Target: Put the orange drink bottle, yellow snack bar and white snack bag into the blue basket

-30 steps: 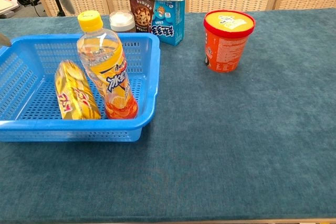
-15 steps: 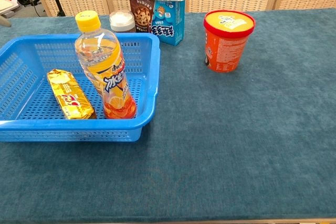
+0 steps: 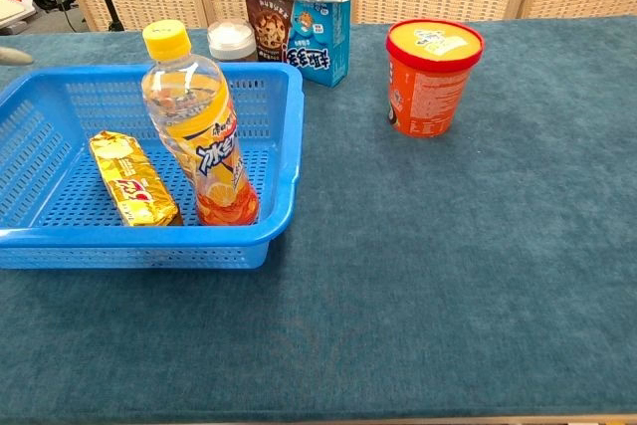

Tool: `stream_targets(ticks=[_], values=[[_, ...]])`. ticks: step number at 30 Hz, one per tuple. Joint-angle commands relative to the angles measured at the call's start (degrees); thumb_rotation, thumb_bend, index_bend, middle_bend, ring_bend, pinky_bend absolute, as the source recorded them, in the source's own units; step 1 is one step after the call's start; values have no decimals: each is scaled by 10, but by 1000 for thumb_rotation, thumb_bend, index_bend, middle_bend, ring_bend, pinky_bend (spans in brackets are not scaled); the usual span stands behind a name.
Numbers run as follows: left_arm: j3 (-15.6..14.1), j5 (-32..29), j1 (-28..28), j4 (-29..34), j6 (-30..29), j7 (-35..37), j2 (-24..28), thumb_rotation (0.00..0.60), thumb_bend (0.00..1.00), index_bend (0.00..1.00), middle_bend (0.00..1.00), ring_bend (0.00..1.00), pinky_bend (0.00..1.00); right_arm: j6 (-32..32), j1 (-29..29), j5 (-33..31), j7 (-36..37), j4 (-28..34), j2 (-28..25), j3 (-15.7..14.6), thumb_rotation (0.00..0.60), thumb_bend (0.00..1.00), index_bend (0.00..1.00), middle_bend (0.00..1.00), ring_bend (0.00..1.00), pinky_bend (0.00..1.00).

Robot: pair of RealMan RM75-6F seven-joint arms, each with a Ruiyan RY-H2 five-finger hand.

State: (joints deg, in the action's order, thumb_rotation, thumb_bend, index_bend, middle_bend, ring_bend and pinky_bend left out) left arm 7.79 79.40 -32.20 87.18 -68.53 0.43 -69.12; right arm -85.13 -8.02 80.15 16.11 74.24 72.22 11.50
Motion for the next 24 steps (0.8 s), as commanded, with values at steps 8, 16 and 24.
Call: stream_targets(ticks=[8,16,24], values=[[73,-91,-120,-31,154,-75,12,600,155,78,0,0,89,20,-3,-11,23,-14,2,0,600,156,105,0,0,129],[109,-162,-198,-82,231,-111,-18,600,151,77,0,0,89,38,-7,-19,43,-30,6,2,600,156,105,0,0,129],[129,-223,-271,-174,298,-126,-67,600,151,77,0,0,89,47,-7,-24,60,-39,8,1,600,156,105,0,0,129]])
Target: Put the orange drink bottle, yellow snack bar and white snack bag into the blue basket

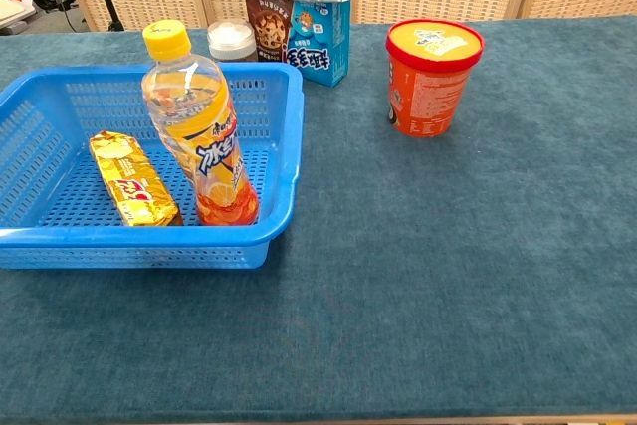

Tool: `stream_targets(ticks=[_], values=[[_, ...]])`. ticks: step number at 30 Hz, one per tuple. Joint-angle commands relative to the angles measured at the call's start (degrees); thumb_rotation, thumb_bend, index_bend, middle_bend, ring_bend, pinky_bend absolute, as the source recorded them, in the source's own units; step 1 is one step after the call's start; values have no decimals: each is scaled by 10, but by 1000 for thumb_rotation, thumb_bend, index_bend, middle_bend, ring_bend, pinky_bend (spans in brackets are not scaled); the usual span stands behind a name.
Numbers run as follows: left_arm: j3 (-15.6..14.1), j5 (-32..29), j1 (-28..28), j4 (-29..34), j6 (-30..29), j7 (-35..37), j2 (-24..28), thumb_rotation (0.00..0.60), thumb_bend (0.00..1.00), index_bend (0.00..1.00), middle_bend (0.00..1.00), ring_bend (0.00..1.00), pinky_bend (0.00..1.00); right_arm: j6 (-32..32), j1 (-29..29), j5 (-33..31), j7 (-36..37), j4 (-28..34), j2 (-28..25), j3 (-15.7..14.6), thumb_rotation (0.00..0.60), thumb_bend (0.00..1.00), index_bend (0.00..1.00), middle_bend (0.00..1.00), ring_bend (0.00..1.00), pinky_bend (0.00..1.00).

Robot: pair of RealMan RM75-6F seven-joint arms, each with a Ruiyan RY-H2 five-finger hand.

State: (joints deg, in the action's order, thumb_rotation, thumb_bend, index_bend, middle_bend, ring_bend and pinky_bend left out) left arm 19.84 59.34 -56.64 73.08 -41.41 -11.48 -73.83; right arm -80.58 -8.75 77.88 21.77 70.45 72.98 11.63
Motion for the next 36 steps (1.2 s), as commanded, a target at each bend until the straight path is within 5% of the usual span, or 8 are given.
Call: stream_targets(ticks=[1,17,26,36], values=[[9,-30,-37,-48,37,-9,-28,600,151,77,0,0,89,3,0,-2,6,-3,0,1,600,156,105,0,0,129],[-9,-114,-174,-327,224,-19,-154,600,148,77,0,0,76,8,-1,-4,32,-19,0,4,600,156,105,0,0,129],[-1,-48,-220,-417,302,47,-196,600,145,77,0,0,58,12,-1,-5,37,-27,3,4,600,156,105,0,0,129],[5,30,-256,-481,302,109,-234,600,144,77,0,0,40,20,-3,-9,50,-38,5,5,600,156,105,0,0,129]])
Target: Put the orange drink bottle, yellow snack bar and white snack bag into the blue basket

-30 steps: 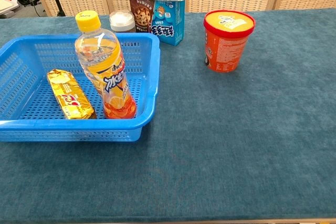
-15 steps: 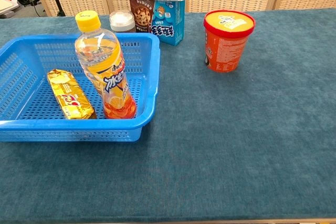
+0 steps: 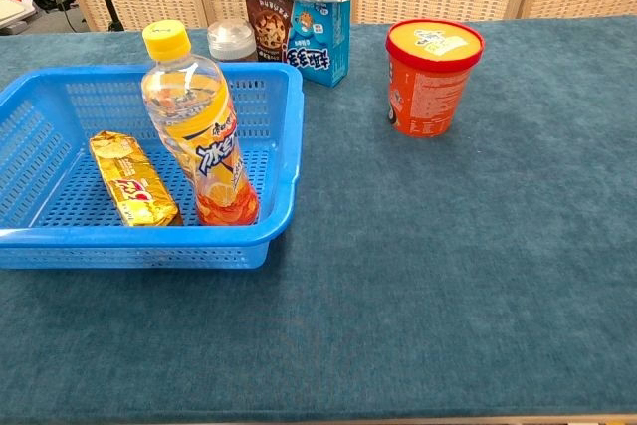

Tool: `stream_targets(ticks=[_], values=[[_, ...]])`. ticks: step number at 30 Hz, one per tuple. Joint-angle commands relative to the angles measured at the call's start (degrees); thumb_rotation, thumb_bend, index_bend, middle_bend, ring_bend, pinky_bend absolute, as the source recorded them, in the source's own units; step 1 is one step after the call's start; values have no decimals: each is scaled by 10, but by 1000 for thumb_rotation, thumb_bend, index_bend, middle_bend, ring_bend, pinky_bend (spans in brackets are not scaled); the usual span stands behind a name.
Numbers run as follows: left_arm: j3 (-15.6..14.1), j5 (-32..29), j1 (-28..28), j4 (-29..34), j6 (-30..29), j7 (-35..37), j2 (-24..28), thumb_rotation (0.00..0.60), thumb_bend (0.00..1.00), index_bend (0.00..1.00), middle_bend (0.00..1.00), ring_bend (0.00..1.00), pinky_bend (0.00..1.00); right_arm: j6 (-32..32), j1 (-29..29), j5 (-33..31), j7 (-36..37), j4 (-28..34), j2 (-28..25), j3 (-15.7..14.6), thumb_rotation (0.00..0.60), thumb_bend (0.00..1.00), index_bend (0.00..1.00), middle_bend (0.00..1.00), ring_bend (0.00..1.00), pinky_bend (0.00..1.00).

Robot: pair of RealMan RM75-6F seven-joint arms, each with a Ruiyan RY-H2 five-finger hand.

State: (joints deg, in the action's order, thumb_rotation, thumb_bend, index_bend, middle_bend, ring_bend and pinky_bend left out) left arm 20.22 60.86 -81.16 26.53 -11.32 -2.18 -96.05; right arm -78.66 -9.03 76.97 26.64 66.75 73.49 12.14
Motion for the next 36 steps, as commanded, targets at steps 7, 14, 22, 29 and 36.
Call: stream_targets(ticks=[7,14,22,29,36], values=[[-8,49,-33,-72,16,51,-53,600,143,77,0,0,41,-2,1,0,7,-3,-1,1,600,156,105,0,0,129],[-16,69,-52,-129,37,79,-98,600,153,77,0,0,40,-2,2,2,11,-4,-1,1,600,156,105,0,0,129],[-28,83,-50,-187,17,81,-144,600,297,295,37,72,153,-10,4,4,19,2,-7,4,600,156,105,0,0,129],[-25,80,-42,-212,-30,70,-166,600,391,589,227,246,302,-15,4,8,19,6,-8,4,600,156,105,0,0,129],[-17,71,-35,-217,-68,53,-166,600,424,636,265,277,324,-18,6,11,21,8,-7,1,600,156,105,0,0,129]])
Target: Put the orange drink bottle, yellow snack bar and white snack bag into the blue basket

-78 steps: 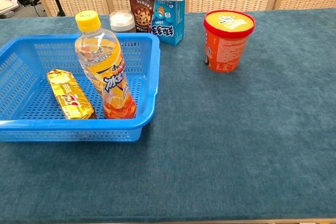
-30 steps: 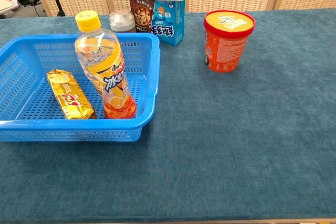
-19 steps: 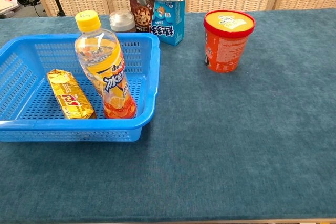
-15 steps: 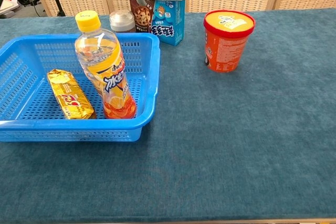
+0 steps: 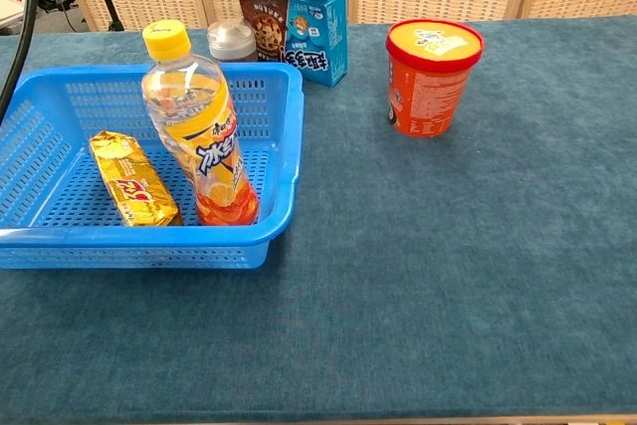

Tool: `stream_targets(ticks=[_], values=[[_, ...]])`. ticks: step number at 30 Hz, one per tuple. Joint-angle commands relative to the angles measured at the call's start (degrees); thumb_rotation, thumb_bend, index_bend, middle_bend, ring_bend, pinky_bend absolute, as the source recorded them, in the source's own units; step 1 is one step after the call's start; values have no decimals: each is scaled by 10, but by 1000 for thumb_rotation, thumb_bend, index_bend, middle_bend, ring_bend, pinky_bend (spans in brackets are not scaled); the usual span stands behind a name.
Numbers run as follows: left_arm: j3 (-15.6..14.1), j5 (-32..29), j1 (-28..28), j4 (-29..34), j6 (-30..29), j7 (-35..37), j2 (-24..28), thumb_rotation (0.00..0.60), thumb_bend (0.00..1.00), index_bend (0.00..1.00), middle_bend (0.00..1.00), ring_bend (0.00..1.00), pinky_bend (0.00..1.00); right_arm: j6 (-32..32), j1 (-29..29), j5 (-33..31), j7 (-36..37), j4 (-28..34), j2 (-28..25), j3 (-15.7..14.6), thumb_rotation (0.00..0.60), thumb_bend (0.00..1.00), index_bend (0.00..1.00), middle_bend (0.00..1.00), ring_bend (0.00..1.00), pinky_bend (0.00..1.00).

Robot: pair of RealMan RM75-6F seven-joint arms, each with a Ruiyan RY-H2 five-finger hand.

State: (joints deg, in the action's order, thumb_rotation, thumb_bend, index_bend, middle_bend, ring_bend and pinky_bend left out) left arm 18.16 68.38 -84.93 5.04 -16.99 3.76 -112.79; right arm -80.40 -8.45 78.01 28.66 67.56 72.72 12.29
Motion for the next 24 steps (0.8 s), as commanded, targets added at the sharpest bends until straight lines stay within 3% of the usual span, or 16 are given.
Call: stream_targets(ticks=[1,14,24], values=[[6,-6,2,-2,-14,-8,3,600,426,637,265,277,324,-1,1,1,1,1,0,-1,600,156,105,0,0,129],[27,-25,8,23,-60,-23,42,600,432,639,265,277,324,-10,1,10,1,12,-5,-2,600,156,105,0,0,129],[11,-2,63,113,-142,10,111,600,427,674,294,296,333,-19,1,21,-5,25,-8,-7,600,156,105,0,0,129]])
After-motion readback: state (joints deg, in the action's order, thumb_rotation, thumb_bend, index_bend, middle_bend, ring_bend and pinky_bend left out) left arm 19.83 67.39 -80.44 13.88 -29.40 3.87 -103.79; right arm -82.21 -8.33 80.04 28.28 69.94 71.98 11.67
